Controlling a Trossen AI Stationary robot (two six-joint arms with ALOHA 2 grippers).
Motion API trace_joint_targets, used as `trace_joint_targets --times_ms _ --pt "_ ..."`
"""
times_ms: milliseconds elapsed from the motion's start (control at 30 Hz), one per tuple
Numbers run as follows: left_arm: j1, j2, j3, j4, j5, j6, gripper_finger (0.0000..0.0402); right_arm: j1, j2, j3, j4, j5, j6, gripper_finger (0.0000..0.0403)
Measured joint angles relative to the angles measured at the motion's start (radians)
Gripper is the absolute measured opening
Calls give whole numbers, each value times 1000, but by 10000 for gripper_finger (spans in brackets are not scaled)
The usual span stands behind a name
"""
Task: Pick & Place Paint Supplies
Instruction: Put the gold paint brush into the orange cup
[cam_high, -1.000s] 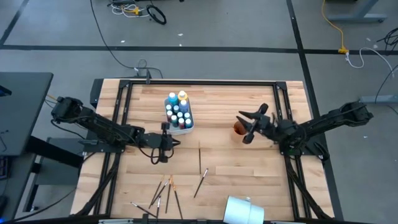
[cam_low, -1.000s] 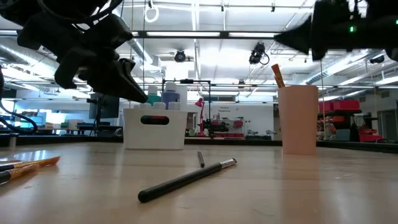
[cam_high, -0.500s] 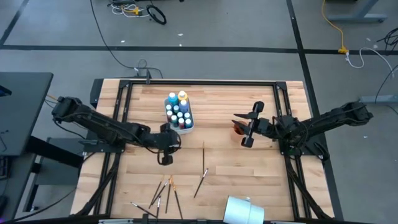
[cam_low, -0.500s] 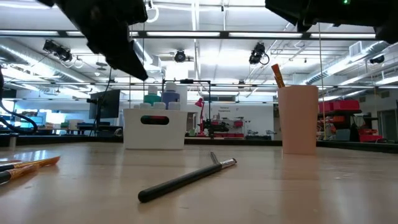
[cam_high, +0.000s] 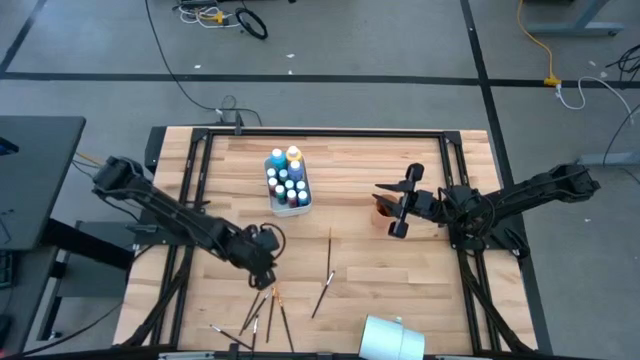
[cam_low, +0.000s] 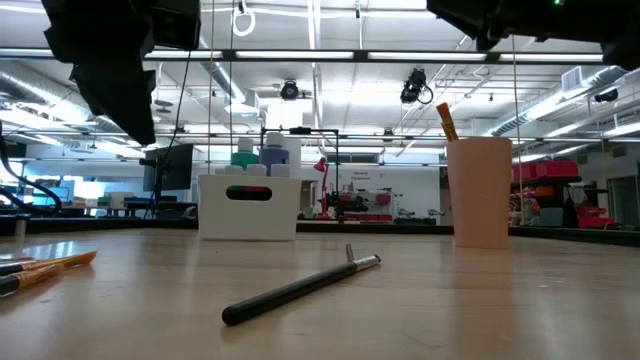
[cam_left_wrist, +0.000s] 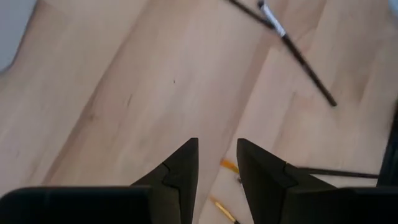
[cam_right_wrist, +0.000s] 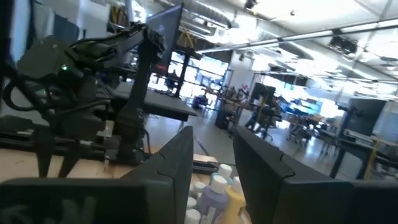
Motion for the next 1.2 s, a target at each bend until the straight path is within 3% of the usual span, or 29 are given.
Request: trace_joint_targets --times_ms 267,533,733,1067,1200 --pt "-30 213 221 -340 68 -152 118 0 0 1 53 -81 -40 119" --pt "-65 357 269 -292 209 -253 119 0 0 0 61 -81 -121 119" --pt "-105 368 270 -300 117 -337 119 0 0 0 69 -88 -103 119" --pt "-143 370 270 -302 57 -446 119 0 0 0 65 -253 11 119" --pt "-154 370 270 -303 47 -472 119 0 0 0 65 -262 -1 119"
